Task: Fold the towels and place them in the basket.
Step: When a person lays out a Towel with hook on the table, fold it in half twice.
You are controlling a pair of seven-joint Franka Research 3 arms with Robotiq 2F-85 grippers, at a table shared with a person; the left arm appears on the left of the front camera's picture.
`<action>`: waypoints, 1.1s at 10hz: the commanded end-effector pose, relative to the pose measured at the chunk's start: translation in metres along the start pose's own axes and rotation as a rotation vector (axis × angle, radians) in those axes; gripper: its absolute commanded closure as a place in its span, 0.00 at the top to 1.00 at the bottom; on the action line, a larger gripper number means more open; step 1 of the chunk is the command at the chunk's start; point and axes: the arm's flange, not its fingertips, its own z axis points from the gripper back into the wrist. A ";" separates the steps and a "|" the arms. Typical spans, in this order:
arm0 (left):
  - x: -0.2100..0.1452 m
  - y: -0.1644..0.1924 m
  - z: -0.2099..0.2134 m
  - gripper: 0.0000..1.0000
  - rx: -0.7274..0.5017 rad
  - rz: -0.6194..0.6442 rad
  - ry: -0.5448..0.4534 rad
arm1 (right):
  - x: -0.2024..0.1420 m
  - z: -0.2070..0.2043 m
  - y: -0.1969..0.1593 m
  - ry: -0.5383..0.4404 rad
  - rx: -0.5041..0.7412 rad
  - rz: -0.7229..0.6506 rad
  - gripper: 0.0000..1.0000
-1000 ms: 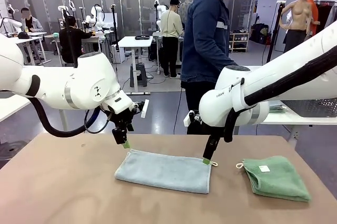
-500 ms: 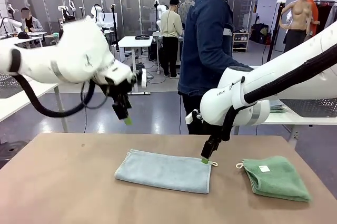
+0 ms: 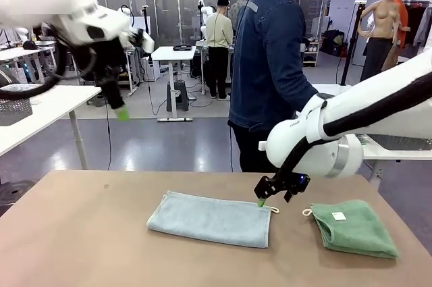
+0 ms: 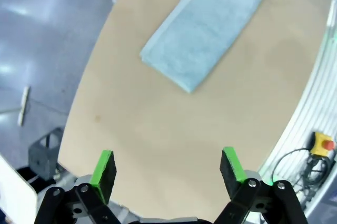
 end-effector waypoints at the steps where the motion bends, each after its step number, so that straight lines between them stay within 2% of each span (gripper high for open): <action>1: -0.045 -0.020 0.033 1.00 0.084 0.106 0.071 | -0.017 -0.004 0.017 -0.091 -0.062 -0.160 1.00; 3: -0.084 -0.028 0.055 1.00 0.125 0.200 0.019 | -0.022 -0.004 0.019 -0.083 -0.058 -0.176 1.00; 4: -0.048 -0.012 0.050 1.00 0.082 0.106 0.028 | -0.014 -0.001 0.007 -0.071 -0.025 -0.140 1.00; 9: -0.049 -0.018 0.044 1.00 0.059 0.107 0.025 | -0.017 -0.002 0.011 -0.079 -0.028 -0.159 1.00; 11: -0.071 -0.026 0.096 1.00 0.105 0.237 0.092 | -0.011 -0.008 0.020 -0.051 -0.065 -0.275 1.00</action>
